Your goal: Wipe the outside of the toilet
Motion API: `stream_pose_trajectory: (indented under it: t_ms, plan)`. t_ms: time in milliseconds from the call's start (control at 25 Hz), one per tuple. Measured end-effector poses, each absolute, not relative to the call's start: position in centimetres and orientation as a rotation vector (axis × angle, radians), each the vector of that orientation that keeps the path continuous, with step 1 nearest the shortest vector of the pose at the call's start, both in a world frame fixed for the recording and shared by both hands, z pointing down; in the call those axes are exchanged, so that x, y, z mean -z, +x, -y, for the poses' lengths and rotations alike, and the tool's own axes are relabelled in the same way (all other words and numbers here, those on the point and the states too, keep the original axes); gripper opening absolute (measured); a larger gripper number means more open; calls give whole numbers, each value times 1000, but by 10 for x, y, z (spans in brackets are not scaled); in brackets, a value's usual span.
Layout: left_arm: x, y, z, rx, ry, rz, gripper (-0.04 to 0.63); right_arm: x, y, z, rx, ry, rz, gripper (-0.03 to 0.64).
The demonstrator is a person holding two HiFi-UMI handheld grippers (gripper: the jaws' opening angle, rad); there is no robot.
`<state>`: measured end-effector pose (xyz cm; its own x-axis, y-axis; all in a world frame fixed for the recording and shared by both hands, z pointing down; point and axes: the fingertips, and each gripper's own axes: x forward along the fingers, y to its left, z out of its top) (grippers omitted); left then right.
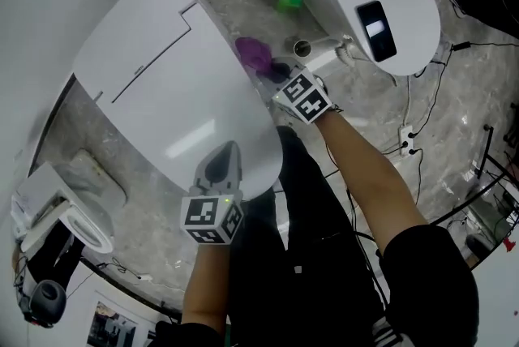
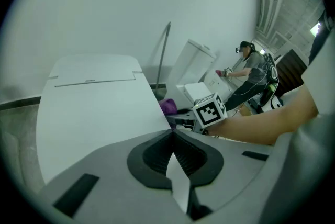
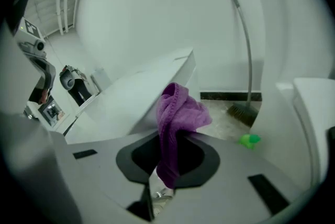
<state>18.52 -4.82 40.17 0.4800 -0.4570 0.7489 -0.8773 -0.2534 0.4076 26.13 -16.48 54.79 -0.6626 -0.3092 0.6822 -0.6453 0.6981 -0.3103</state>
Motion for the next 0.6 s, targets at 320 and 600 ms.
stream_pose_trajectory:
  t_ms: [320, 600]
  plan:
    - [-284, 108, 4, -519, 1955, 1252, 8, -330, 249, 116, -620, 1151, 2437, 55]
    - [-146, 25, -40, -319, 1998, 1428, 8, -108, 181, 34, -515, 1372, 2674, 57]
